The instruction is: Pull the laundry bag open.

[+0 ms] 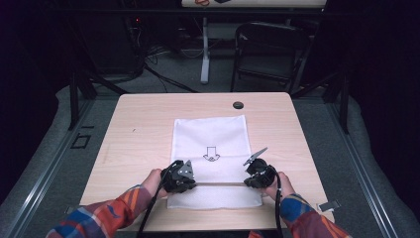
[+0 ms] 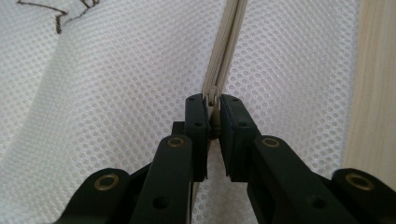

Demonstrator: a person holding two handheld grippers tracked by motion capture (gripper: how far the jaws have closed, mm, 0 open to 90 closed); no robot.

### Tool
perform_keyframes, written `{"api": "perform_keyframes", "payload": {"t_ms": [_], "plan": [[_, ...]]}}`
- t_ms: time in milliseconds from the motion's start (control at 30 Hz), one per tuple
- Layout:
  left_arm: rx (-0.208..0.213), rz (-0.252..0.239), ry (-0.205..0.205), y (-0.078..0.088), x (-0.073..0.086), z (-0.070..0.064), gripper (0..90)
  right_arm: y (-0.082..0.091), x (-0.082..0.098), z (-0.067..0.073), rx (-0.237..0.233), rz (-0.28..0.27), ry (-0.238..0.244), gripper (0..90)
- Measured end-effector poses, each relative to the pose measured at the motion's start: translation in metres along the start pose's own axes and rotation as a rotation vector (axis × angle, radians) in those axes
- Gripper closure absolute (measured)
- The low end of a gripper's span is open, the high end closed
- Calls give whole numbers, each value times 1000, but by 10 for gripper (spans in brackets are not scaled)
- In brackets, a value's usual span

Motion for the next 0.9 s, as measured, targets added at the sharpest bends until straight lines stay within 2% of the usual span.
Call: {"api": "perform_keyframes", "payload": {"t_ms": [100,133,167,200,333,367,400,533,600,733,800,833,900], "plan": [[-3,1,48,4,13,8,823,0,0,0,2,6,5,900],[18,2,67,6,17,9,823,0,0,0,-4,1,4,900],[14,-6,78,7,19,9,822,0,0,0,-4,1,5,900],[21,-18,79,9,20,8,822,0,-1,1,-8,-3,1,900],[34,-12,75,11,21,8,822,0,-1,0,-17,-4,8,900],[31,-22,89,12,22,9,821,0,0,0,-10,-4,7,900],[30,-6,84,13,23,10,821,0,0,0,-2,2,4,900],[0,0,119,21,35,17,821,0,0,-1,-2,5,11,900],[6,-6,146,27,42,20,821,0,0,-1,-6,6,11,900],[-22,10,164,34,53,24,820,0,0,-1,-8,6,11,900],[-20,13,189,37,60,27,820,1,0,-1,-1,11,16,900],[-25,22,187,38,63,29,820,0,0,-1,-2,6,15,900],[-20,7,216,40,68,28,819,0,0,-1,-1,6,13,900]]}}
Point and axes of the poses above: each handheld gripper's, and its own axes: y roughly backward along the jaws, x roughly out of its underside, z roughly to its left, the point moved 5 cm from there along -y, roughly forward along the jaws, and after that the axes turned 4 degrees about y, right-handed, at the moved point
